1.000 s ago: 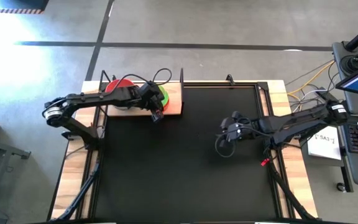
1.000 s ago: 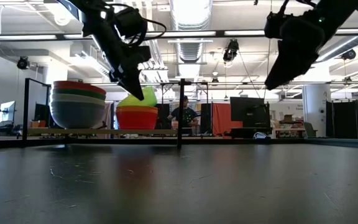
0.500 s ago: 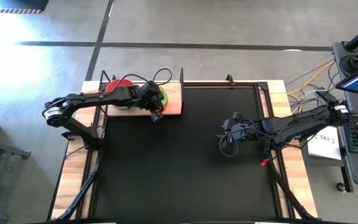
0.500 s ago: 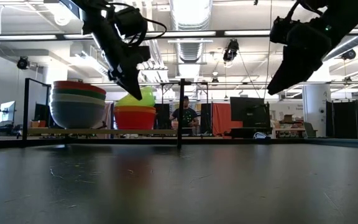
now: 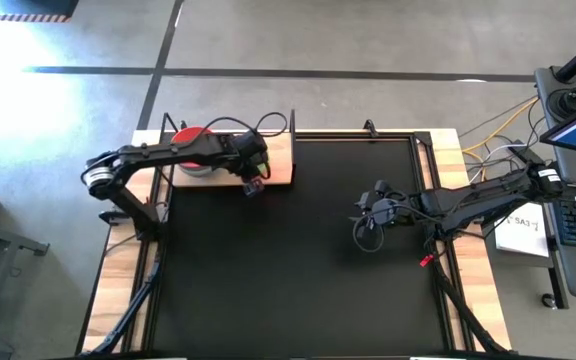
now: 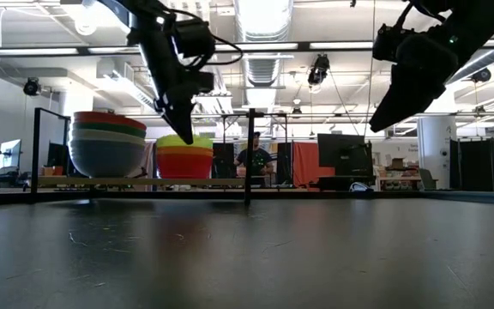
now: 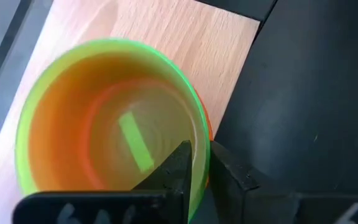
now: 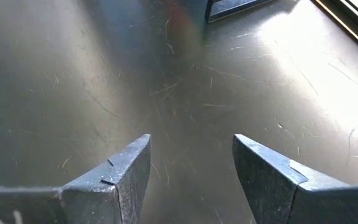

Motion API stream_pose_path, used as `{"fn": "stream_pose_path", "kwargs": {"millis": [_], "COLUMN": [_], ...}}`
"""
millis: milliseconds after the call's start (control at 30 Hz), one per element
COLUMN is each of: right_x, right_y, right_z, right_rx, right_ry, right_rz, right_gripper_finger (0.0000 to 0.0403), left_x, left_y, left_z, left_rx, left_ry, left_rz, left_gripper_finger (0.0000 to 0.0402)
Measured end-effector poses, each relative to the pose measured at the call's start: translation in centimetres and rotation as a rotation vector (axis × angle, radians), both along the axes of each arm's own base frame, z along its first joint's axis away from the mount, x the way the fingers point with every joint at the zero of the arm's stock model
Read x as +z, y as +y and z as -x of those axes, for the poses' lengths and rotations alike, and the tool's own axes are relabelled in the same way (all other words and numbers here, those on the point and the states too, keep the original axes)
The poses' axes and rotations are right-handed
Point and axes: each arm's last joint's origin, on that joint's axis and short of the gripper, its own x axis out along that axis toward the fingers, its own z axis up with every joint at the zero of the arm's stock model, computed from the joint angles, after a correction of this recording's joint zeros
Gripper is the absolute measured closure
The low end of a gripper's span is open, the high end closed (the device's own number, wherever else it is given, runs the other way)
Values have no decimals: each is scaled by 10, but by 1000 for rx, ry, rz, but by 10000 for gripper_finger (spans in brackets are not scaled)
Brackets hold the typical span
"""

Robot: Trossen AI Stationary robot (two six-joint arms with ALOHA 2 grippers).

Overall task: Place and stack bowls onto a shelf
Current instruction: Stack the light green bowl on top of the light orange bowl on the shelf, then return to Home Position

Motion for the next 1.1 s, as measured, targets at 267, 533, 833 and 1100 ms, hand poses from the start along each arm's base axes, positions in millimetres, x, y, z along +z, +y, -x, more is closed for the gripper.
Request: {"fn": "stream_pose_path", "kwargs": {"millis": [267,533,833,1100], "right_x": [-1,-11,-29,-42], "right_y": [0,-1,-1,-1], "right_z": [1,5,7,6], "right_rx": [-3,3,46,130], "right_ry": [15,47,11,-119], "right_rz": [-1,8,44,119], "right_gripper_finger": [188,188,188,188], "left_x": [25,60,81,94], "left_y": [3,-8,-52,-100], "left_z": [-8,15,63,113], "left_rx": [-6,7,-19,-49], "left_ry": [48,-5,-264,-498], "left_rz": [22,9,-42,-64], "left_gripper_finger": [332,317,318,318]}}
